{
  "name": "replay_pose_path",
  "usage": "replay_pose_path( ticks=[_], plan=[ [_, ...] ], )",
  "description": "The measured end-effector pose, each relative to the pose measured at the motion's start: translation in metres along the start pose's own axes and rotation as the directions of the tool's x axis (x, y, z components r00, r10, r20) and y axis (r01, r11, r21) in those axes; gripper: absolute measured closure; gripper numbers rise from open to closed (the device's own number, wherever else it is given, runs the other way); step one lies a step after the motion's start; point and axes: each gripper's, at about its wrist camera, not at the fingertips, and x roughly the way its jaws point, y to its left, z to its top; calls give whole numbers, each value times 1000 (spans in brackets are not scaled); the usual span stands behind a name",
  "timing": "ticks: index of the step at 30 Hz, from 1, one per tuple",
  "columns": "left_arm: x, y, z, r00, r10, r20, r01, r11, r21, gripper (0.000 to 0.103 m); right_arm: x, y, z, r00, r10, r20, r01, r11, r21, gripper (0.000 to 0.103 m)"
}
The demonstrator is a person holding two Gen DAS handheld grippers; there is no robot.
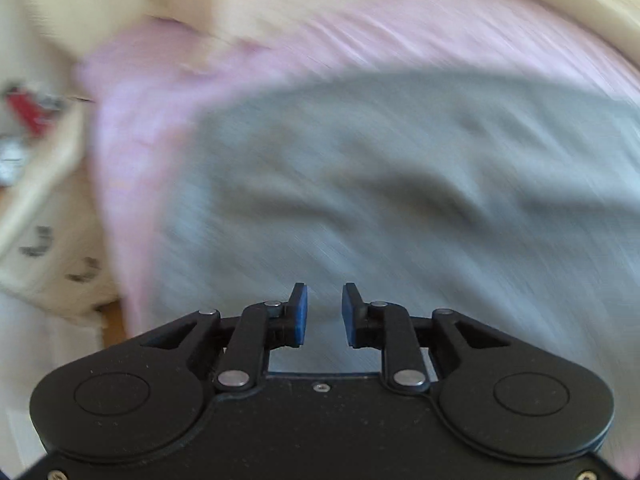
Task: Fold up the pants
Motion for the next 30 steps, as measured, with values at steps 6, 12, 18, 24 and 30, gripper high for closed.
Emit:
replay_pose_path(
  ticks=[6, 12, 18, 24, 30],
  plan=[
    [-4, -29, -25, 998, 63, 8, -63, 993, 100, 73, -39, -18, -5, 995, 28, 99, -33, 998, 45, 64],
    [-45, -17, -55, 996, 37, 85, -30, 996, -88, 73, -87, -63, -66, 973, -28, 231, -20, 979, 201, 64],
    [-65, -35, -94, 996, 21, 86, -10, 992, -127, 73, -89, -111, -144, 968, -98, 232, -3, 917, 400, 63],
    [-80, -59, -114, 996, -44, 77, 55, 988, -145, 73, -87, -129, -185, 952, -52, 302, -115, 852, 511, 61],
    [-91, -91, -119, 990, -112, 84, 121, 985, -123, 73, -77, -133, -168, 934, 3, 358, -206, 822, 531, 50]
  ],
)
